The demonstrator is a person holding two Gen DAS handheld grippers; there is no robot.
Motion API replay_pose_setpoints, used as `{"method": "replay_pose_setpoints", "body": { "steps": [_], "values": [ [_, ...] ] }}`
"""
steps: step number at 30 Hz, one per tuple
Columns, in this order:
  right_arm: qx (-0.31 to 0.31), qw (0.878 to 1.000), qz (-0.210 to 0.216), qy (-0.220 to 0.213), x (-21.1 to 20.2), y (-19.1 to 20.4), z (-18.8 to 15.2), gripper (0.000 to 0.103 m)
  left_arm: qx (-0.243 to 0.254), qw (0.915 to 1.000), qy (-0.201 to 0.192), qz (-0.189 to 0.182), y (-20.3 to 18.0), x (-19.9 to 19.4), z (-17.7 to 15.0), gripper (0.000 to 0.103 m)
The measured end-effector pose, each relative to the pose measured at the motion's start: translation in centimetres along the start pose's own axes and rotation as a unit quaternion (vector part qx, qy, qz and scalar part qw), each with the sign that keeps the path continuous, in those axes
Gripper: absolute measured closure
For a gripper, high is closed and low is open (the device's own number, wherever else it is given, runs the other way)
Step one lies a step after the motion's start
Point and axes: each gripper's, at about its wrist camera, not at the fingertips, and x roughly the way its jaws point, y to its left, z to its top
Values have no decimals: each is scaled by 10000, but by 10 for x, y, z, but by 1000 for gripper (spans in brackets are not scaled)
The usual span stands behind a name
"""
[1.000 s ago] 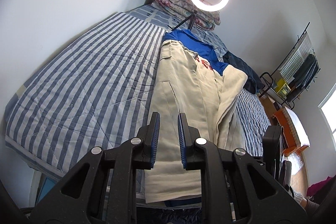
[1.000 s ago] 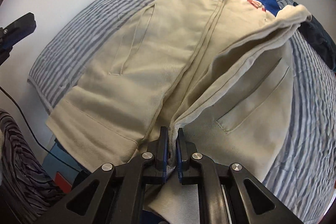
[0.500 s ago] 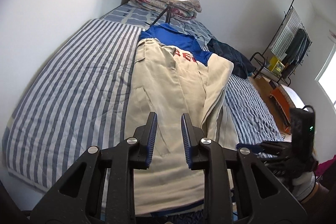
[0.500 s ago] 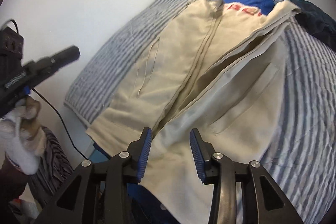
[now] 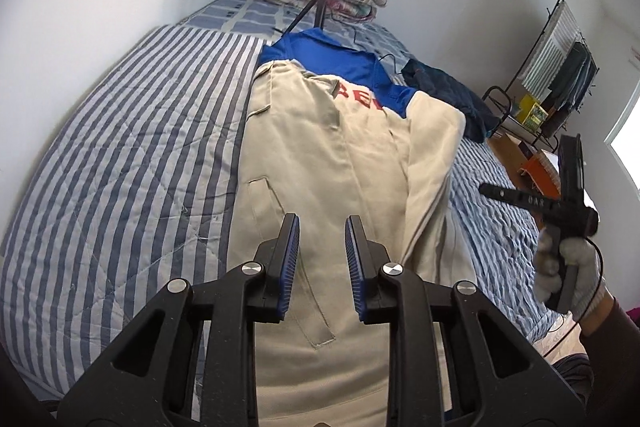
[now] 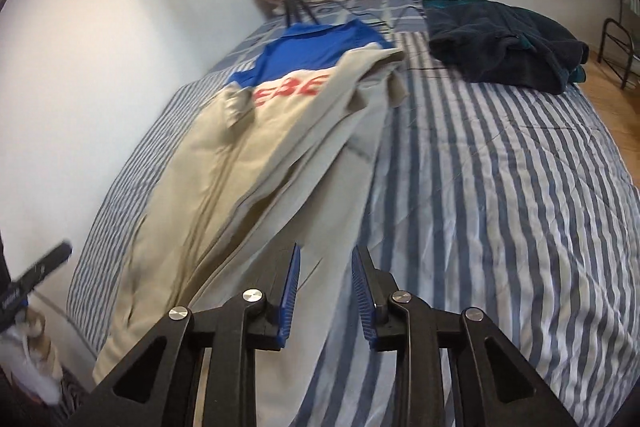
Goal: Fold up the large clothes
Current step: 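Open the right tool and lift it off the folded side, then move both tools to the blue hem of the folded jacket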
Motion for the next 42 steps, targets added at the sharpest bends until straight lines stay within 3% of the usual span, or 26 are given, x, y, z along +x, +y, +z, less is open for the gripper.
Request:
{"method": "replay_pose_setpoints", "body": {
  "steps": [8,15,20,23,26,28,29,31,33,36,38,40,42],
  "values": [
    [546,9983,7,-212,52,-42,49,76,-147,9999,24,-81,6,10,7,81],
    [1051,9932,328,-379,95,-51,83,76,-53,9998,120,-149,-1,15,9,81],
    [586,9962,484,-420,117,-15,113,76,86,9997,127,-193,-6,14,9,81],
    [326,9972,673,-26,149,7,123,76,98,9996,199,-191,-6,19,8,81],
    [55,9977,548,402,178,24,125,76,86,9995,232,-208,-5,19,8,81],
    [-121,9983,450,362,177,32,127,75,92,9995,182,-224,-5,17,10,81],
    [-127,9982,488,328,174,33,128,73,93,9996,159,-227,-4,16,10,81],
    [-89,9986,440,292,169,35,134,56,92,9995,146,-265,-4,15,11,81],
    [-162,9994,199,234,167,39,140,47,97,9993,177,-305,-5,15,10,81],
    [-457,9983,-211,284,176,51,149,47,127,9992,200,-330,-8,14,10,81],
    [-579,9963,-478,417,187,54,154,48,145,9992,165,-327,-9,10,9,81],
    [-814,9904,-979,546,198,60,154,78,152,9994,120,-294,-8,6,10,81],
    [-998,9865,-1134,627,204,65,153,87,85,9995,90,-305,-5,1,9,81]
  ]
}}
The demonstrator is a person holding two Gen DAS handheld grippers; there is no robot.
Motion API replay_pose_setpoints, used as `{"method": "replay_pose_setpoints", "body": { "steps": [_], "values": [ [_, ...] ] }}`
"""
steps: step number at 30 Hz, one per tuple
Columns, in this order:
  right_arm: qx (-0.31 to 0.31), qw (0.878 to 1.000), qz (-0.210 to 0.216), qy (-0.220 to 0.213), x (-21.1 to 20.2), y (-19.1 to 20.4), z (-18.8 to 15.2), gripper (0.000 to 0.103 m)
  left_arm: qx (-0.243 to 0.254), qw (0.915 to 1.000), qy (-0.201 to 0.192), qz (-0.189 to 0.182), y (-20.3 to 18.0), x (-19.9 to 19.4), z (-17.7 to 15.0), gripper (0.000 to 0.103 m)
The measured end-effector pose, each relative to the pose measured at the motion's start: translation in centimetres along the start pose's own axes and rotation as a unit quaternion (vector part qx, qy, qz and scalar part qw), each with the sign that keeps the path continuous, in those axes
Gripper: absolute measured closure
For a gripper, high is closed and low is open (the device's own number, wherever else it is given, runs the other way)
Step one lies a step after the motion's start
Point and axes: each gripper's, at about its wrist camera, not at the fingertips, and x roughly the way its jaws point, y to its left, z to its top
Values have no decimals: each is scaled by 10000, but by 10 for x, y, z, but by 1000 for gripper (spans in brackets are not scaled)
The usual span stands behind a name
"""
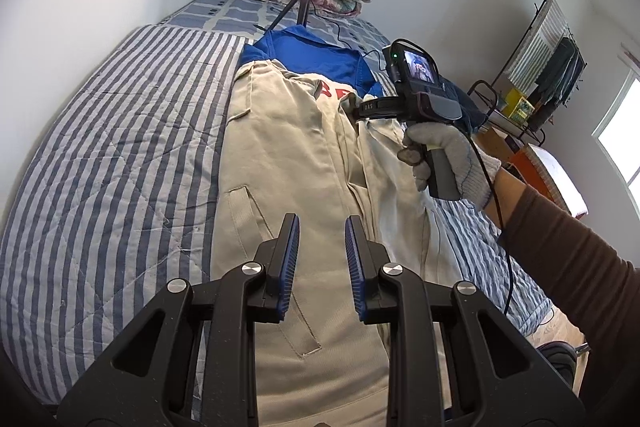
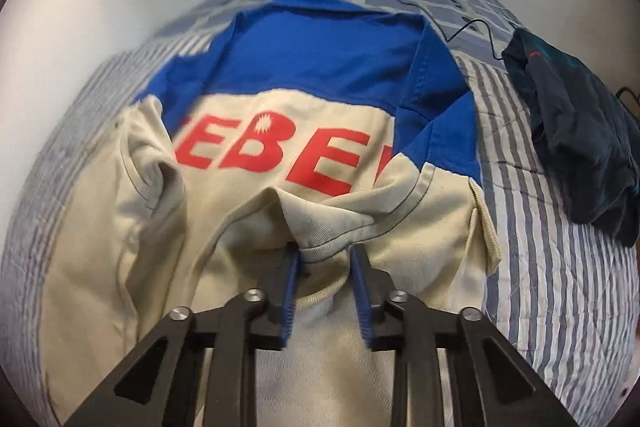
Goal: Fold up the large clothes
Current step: 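Move both tools to the blue hem of the folded jacket, then close both tools on the blue hem of the jacket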
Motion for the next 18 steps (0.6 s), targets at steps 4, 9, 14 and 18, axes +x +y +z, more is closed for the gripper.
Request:
{"method": "replay_pose_setpoints", "body": {
  "steps": [4,9,14,18],
  "values": [
    [-63,9992,26,-382,-21,9,6,93,-90,9999,-36,-34,3,-7,0,81],
    [-213,9990,169,-345,-7,24,14,93,-61,10000,-2,-22,0,-13,-2,81],
    [-245,9992,284,-157,14,26,9,82,106,9998,-146,104,-7,-22,-1,81],
    [37,9971,731,-229,-22,9,5,71,-27,10000,-11,50,-3,-23,-5,81]
  ]
}}
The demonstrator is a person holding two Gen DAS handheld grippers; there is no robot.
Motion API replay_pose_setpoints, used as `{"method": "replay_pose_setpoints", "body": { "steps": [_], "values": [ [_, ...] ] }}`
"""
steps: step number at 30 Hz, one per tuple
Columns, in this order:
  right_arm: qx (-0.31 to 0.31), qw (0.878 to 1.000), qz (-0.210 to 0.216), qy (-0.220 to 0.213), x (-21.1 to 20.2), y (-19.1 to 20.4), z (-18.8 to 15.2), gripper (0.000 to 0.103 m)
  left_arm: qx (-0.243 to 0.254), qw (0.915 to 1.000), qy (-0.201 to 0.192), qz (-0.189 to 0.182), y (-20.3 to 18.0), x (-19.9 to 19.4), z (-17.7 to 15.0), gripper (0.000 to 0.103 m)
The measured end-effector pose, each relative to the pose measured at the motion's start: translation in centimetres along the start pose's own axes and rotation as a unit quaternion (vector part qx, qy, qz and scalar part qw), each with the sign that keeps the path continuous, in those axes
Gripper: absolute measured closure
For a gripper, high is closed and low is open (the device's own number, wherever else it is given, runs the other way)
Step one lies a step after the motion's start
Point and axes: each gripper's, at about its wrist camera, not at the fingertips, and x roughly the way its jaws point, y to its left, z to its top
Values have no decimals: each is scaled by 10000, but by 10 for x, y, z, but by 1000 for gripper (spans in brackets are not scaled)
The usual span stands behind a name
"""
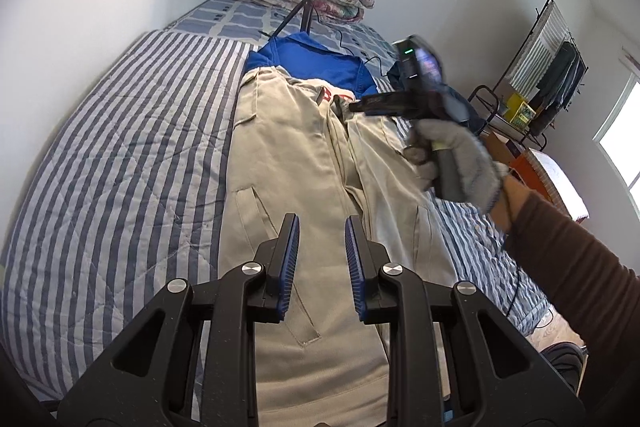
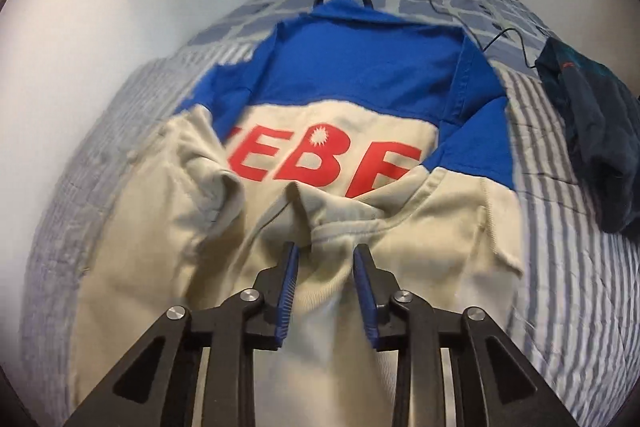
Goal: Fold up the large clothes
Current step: 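Close both tools on the blue hem of the jacket, then lift the hem with both tools and fold it toward the collar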
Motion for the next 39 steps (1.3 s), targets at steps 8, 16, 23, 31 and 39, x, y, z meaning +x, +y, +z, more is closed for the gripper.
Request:
{"method": "replay_pose_setpoints", "body": {
  "steps": [8,16,23,31,39],
  "values": [
    [98,9984,387,-408,-128,-15,-63,60,-36,9984,405,-383,-13,-8,-33,79],
    [324,9976,596,101,-195,-9,-201,43,172,9919,948,-833,-46,-6,-81,79],
    [1110,9840,1093,870,-184,-1,-304,36,689,9839,1381,-905,-77,14,-117,79],
    [1605,9637,1833,1088,-158,4,-336,74,1311,9728,1690,-893,-104,32,-139,79],
    [1338,9737,1547,1004,-177,-1,-341,88,1914,9561,1996,-972,-129,45,-159,79]
  ]
}}
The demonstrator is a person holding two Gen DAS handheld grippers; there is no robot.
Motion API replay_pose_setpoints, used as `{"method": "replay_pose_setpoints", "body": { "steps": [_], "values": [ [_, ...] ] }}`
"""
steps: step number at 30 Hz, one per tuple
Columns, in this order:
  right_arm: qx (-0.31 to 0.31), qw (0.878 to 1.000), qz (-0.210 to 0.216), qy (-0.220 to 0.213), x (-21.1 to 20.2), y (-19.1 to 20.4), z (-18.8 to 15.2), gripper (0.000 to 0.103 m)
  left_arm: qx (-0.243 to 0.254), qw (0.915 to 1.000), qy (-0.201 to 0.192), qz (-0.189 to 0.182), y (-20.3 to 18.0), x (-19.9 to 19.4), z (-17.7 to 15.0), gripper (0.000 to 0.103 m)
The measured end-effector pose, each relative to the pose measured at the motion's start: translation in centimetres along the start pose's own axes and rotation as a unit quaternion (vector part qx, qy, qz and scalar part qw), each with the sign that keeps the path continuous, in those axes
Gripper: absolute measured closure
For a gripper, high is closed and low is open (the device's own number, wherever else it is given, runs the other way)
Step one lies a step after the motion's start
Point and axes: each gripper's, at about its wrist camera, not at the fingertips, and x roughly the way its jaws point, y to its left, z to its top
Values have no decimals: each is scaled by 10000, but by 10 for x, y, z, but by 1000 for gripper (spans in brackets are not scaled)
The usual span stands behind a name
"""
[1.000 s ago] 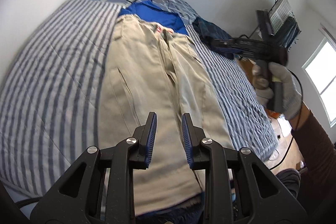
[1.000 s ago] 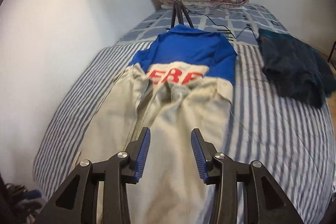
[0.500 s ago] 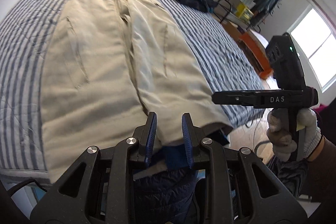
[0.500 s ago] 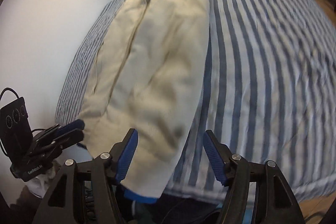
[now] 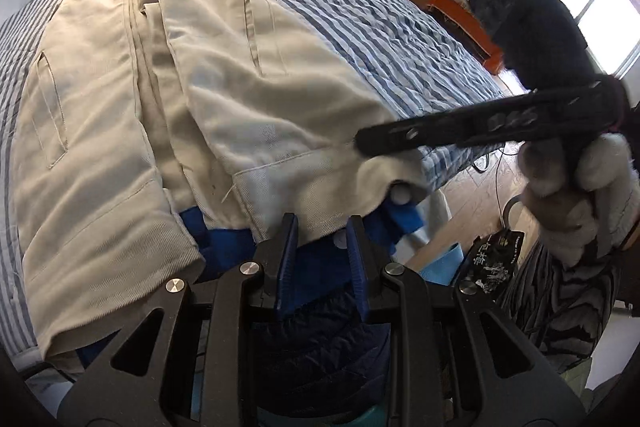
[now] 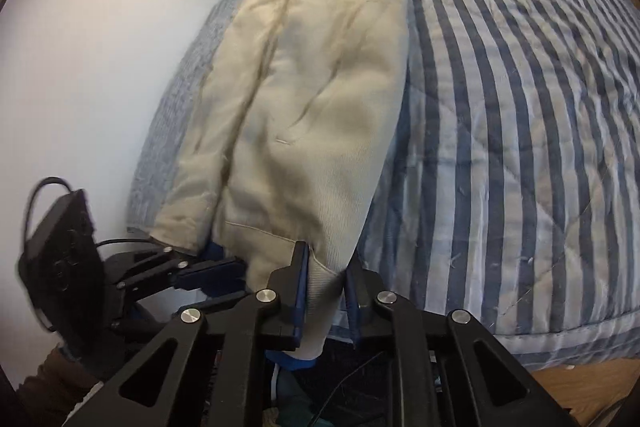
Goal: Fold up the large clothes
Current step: 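Lift the hem with both tools and fold it toward the collar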
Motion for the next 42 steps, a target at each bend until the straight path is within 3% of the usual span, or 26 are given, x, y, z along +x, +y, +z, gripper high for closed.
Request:
{"method": "replay_pose_setpoints", "body": {
  "steps": [5,7,8,12,14,16,19,21,25,30,34,35,36,39,42],
  "values": [
    [-14,10000,-8,-8,12,-8,-3,86,-267,9992,-296,-34,20,-40,-6,77],
    [-147,9999,-55,-17,6,-7,-2,73,-504,9972,-543,21,35,-63,-10,55],
    [-226,9997,-79,-59,2,-5,-4,71,-671,9952,-706,84,46,-76,-11,52],
    [-421,9984,-166,-331,-19,-2,-6,67,-1454,9836,-985,406,99,-107,-21,47],
    [-490,9975,-252,-443,-24,-4,-4,59,-1929,9753,-923,558,127,-110,-28,45],
    [-413,9976,-200,-515,-26,-8,-2,45,-2488,9644,-775,440,155,-105,-40,45],
    [-231,9990,56,-372,-18,-13,-3,45,-3220,9455,-482,-7,183,-88,-55,45],
    [-195,9995,108,-241,-10,-15,-4,45,-3434,9379,-310,-381,190,-78,-62,45],
    [-146,9992,380,-11,7,-13,-8,45,-3327,9412,-204,-541,184,-68,-61,45],
    [-101,9962,850,170,23,-10,-8,45,-3637,9256,-275,-1008,189,-59,-64,46],
    [175,9907,1344,128,27,-19,-5,47,-3493,9309,-203,-1050,183,-54,-62,67],
    [208,9899,1398,132,28,-19,-5,50,-3444,9333,-223,-990,181,-56,-60,70],
    [199,9905,1352,152,28,-20,-5,59,-3383,9357,-266,-968,178,-58,-58,79],
    [290,9893,1426,120,18,-30,-6,76,-3327,9351,-466,-1125,172,-71,-53,84],
    [331,9859,1639,-24,5,-31,-6,82,-3226,9363,-667,-1216,165,-83,-43,85]
  ]
}}
